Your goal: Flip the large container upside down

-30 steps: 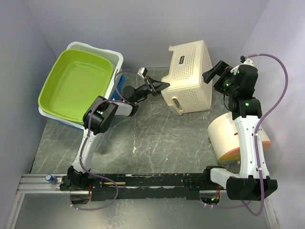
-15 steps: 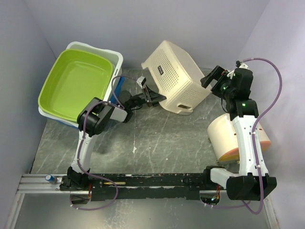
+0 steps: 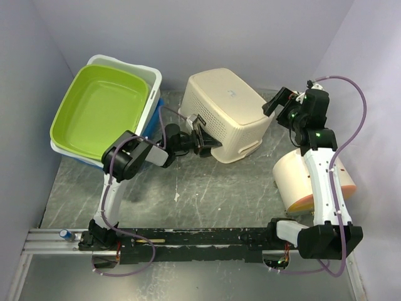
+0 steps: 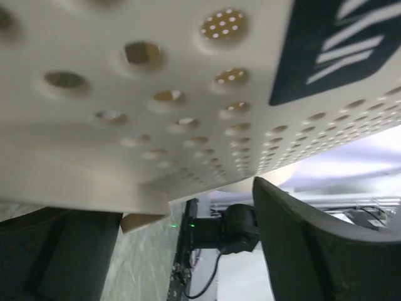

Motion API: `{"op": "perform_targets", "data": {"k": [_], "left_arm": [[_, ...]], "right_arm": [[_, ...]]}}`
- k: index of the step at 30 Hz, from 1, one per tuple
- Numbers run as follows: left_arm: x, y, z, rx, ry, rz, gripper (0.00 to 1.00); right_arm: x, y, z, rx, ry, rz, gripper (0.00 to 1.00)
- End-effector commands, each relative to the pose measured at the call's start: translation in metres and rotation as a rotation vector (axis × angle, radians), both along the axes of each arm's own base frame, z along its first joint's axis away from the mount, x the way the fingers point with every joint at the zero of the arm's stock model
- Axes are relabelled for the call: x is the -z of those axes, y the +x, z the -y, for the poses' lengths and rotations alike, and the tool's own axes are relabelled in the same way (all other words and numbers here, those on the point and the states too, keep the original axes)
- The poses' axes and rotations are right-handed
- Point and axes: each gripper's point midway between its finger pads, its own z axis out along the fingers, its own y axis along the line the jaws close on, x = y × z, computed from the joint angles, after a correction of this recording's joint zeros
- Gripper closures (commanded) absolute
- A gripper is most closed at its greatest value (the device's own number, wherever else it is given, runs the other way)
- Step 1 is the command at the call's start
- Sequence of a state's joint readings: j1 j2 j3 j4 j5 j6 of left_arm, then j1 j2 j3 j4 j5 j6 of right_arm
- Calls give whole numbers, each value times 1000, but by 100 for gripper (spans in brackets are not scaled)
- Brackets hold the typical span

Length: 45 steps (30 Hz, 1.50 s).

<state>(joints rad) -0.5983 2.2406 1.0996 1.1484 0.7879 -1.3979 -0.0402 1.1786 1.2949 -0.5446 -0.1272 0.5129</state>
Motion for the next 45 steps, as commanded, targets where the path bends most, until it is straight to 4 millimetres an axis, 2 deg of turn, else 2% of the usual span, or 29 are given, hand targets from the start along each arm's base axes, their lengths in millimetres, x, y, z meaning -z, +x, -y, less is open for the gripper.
{"op": "perform_targets", "data": {"k": [1,2,5,7,12,16,19,24,27,29,32,33,35,38,40,42,45], "left_arm": [[-8,-16,9,5,106,53,3],[-3,-21,10,-4,142,39,0],[13,-33,11,-1,251,32,1],[20,-38,12,14,342,61,1],[31,-43,0,12,483,73,1],[50,-57,-13,44,599,49,1],[60,-71,-25,58,642,27,1],[48,-84,-44,9,691,49,1],[18,-68,-58,-155,679,105,1],[0,-50,-60,-241,672,120,1],[-10,-24,-52,-302,684,68,3],[-4,-17,-47,-305,695,41,5],[-8,-1,-34,-307,673,44,8],[-21,12,-13,-288,568,88,8],[-27,16,-3,-267,530,117,6],[-31,18,5,-233,515,150,6],[-33,21,16,-178,506,193,5]], "right_arm": [[-4,5,2,-1,-3,17,0],[-7,6,-4,-22,23,38,0],[0,11,-23,-101,106,43,0],[2,17,-28,-117,135,36,0],[-2,38,-45,-169,214,69,0],[1,62,-62,-184,212,61,0],[1,81,-65,-182,184,59,0],[6,119,-54,-181,47,47,0],[16,150,-32,-156,-122,-10,0],[35,167,-27,-177,-185,-78,0],[68,186,-22,-206,-219,-192,0],[88,191,-21,-213,-215,-241,0],[102,193,-25,-254,-193,-264,2],[123,186,-36,-355,-159,-286,10],[133,183,-35,-386,-136,-308,16],[139,180,-30,-389,-100,-329,27],[144,176,-17,-343,-48,-344,52]]}}
